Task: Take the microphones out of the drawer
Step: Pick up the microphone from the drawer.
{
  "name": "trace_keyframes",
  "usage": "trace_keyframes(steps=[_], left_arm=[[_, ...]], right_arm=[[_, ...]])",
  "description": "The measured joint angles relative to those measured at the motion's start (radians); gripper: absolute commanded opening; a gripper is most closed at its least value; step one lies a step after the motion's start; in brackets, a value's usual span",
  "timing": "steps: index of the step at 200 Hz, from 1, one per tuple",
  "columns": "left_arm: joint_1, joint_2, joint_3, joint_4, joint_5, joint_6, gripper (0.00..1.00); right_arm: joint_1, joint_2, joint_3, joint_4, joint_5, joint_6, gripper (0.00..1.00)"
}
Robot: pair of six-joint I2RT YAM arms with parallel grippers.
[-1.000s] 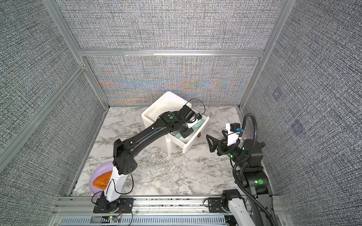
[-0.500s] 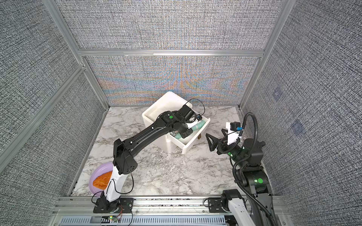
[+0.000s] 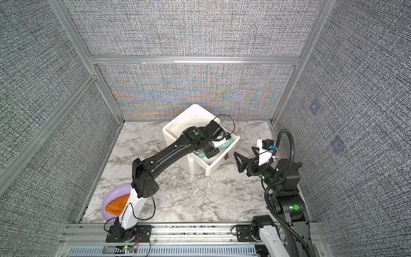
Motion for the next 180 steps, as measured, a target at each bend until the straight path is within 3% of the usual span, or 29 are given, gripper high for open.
trace_keyframes(steps=[91,180], left_arm=[[0.0,0.01,0.0,-0.03,-0.075,-0.001,0.35],[0.005,-0.02,-0.016,-0.015,-0.049,-0.007,0.16]], right_arm=[[-0.001,0.001,-0.008,0.003,0.0,0.003,0.98],[-0.001,0.003,-0.028,0.008,-0.019,0.008,0.98]])
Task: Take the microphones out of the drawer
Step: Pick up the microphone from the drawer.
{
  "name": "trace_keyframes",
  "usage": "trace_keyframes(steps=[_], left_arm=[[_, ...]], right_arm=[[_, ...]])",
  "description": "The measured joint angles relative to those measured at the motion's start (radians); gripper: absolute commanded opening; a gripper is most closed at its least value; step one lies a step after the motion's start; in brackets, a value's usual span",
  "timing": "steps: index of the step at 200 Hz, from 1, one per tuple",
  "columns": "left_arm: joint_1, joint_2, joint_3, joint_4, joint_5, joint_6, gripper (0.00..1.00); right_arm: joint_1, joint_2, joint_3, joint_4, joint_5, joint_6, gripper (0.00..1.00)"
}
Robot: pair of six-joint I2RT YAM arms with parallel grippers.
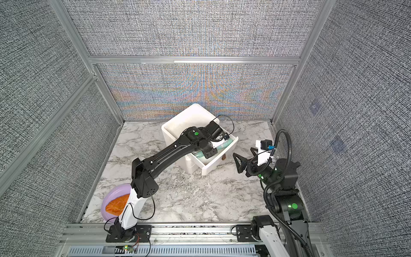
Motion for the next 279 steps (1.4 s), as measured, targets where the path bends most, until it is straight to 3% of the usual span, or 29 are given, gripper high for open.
trace_keyframes(steps=[83,167,279], left_arm=[[0.001,-0.063,-0.04,0.048,0.026,-0.031,0.0],[0.033,-0.149,-0.103,0.119,0.065,-0.07,0.0],[0.082,-0.394,-0.296,0.293,0.267,-0.197,0.0]], right_arm=[[0.0,-0.003,-0.01,0.029,-0.003,0.007,0.98],[0.0,-0.014,0.005,0.043,-0.011,0.018,0.98],[0.001,-0.046,0.011,0.051,-0.027,0.022,0.98]])
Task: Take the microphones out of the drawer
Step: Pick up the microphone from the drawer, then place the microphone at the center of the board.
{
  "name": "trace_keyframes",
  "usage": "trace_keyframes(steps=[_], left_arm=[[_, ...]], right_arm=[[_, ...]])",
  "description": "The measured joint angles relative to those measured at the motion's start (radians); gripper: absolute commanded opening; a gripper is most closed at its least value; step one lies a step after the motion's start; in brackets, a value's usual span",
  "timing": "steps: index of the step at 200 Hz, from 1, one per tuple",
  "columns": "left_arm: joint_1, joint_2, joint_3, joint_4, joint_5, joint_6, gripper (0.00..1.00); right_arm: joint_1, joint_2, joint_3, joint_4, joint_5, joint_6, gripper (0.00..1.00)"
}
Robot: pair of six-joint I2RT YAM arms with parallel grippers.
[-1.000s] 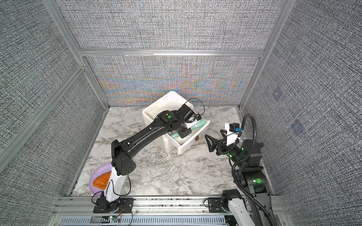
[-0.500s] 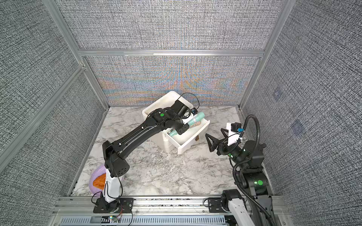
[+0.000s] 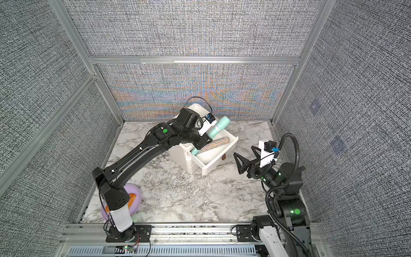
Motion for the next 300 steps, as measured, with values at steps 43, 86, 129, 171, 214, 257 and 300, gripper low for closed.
trace_keyframes(steps=[43,86,129,171,214,257,300], left_arm=[[0.008,-0.07,-0.087,0.058,0.02,-0.035,0.0],[0.014,-0.219,-0.204,0.101,-0.014,-0.065,0.0],[0.02,-0.393,-0.33,0.123,-0.106,-0.09,0.0],[0.023,-0.562,-0.446,0.131,-0.185,-0.111,0.0],[0.033,-0.658,-0.525,0.13,-0.278,-0.124,0.0],[0.073,-0.738,-0.601,0.129,-0.39,-0.164,0.0],[0.137,-0.775,-0.66,0.131,-0.43,-0.23,0.0]], right_arm=[[0.0,0.001,0.0,0.0,-0.008,0.0,0.98],[0.0,0.005,-0.013,0.007,-0.023,-0.001,0.98],[0.0,0.016,-0.027,0.02,-0.029,-0.002,0.98],[0.0,0.038,-0.043,0.05,-0.052,-0.003,0.98],[-0.001,0.068,-0.052,0.069,-0.071,0.004,0.98],[0.002,0.082,-0.055,0.093,-0.09,0.01,0.98],[0.004,0.1,-0.055,0.11,-0.097,0.021,0.98]])
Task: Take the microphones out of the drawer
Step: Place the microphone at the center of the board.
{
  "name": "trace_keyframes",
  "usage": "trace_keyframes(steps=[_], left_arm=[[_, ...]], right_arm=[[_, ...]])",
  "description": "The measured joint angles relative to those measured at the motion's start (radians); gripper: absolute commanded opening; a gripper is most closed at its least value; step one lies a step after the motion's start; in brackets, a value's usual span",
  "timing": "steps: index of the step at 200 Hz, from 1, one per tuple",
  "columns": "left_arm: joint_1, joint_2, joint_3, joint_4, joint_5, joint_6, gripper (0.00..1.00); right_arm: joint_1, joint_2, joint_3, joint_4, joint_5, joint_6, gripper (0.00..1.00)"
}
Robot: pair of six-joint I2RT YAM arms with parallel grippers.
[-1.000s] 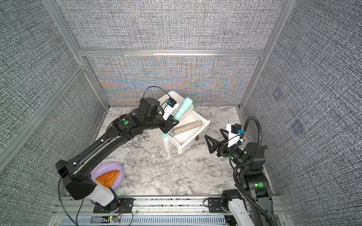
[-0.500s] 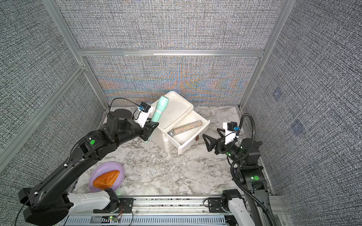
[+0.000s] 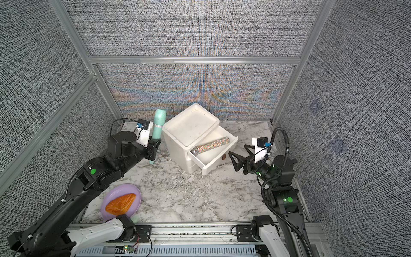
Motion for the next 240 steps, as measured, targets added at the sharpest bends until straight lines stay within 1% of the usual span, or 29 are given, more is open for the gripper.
trace_keyframes(steps=[30,68,150,188,218,240], left_arm=[[0.045,-0.017,-0.04,0.002,-0.021,-0.053,0.0],[0.118,-0.039,-0.085,0.007,-0.014,-0.115,0.0],[0.209,-0.047,-0.216,0.068,0.029,-0.216,0.0],[0.23,-0.04,-0.287,0.105,0.032,-0.259,0.0],[0.234,-0.005,-0.324,0.134,0.031,-0.286,0.0],[0.236,0.034,-0.326,0.141,0.015,-0.297,0.0]], right_arm=[[0.006,0.018,0.0,0.004,-0.003,0.001,0.98],[0.013,0.029,0.0,0.004,-0.003,0.001,0.98],[0.028,0.053,-0.001,0.005,-0.003,-0.001,0.98],[0.03,0.07,-0.001,0.012,-0.005,-0.009,0.98],[0.032,0.097,-0.026,0.045,-0.016,-0.013,0.98],[0.032,0.118,-0.036,0.048,-0.023,-0.016,0.98]])
